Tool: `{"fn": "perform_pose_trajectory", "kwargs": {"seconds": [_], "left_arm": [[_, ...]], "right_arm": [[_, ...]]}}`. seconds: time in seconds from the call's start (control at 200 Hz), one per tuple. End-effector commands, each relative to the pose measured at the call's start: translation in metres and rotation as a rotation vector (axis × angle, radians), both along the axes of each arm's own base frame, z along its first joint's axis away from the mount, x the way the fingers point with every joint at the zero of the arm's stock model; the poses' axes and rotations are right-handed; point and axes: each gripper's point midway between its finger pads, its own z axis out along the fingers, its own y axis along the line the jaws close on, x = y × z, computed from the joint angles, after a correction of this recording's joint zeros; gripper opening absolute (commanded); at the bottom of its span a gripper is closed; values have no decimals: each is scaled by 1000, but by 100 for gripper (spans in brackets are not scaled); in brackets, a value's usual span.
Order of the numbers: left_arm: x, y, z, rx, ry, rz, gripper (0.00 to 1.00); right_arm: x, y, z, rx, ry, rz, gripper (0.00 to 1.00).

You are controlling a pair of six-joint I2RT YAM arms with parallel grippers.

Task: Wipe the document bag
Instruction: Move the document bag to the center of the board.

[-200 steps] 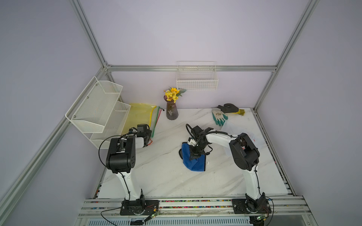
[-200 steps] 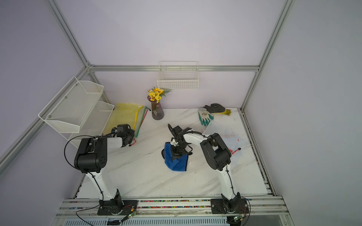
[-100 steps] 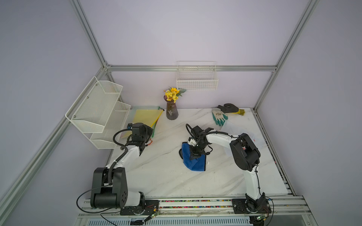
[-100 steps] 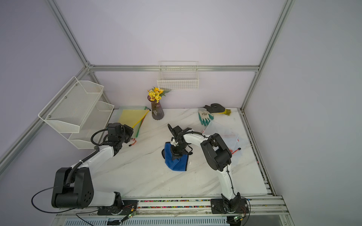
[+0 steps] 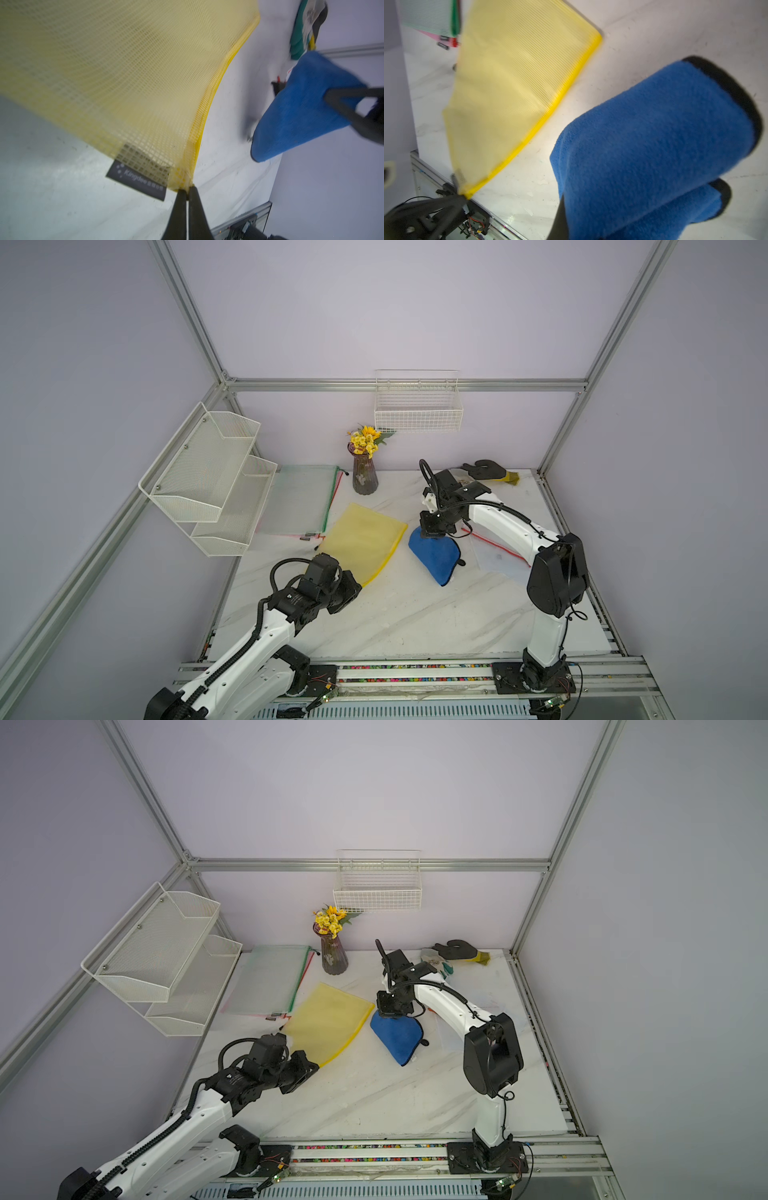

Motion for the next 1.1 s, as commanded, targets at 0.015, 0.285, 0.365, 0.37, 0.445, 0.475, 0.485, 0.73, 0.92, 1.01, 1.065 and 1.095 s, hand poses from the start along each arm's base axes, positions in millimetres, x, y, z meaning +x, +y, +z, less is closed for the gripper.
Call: {"fn": "perform_pose_trajectory", "kwargs": {"seconds": [0.015,0.285,0.365,0.37,0.445,0.475,0.485,0.73,0.92,1.01,1.065,1.095], "left_arm": [[-36,-3,-27,66,70,-90,0],[-32,-47,-67,119,66,-242,0],[-28,-49,-66,141,56,-250,0],[-28,-49,-66,143,56,-250,0],[-27,-43,-60,164,41,-237,0],[-27,-41,-58,163,33,-232,0],[-27,-41,-56,163,30,-231,0],[-24,-20,-14,171,-74,-153,79],[15,-14,-8,86,-160,-44,25],[33,-26,-10,107,-158,-78,13],[43,-32,-14,123,-135,-89,10],[47,-35,-19,137,-120,-104,9]], "right_arm": [[-24,30,3,-11,21,114,0],[-73,99,-70,37,185,231,0],[-81,87,-106,-15,240,198,0],[-80,86,-108,-18,241,195,0],[-80,69,-131,-89,239,174,0],[-80,62,-140,-108,254,166,0],[-80,60,-142,-111,258,164,0],[-97,37,-187,-203,354,152,0],[-104,38,-180,-182,361,163,0],[-105,38,-178,-182,361,166,0],[-105,38,-179,-181,364,169,0],[-104,38,-179,-181,362,169,0]]}}
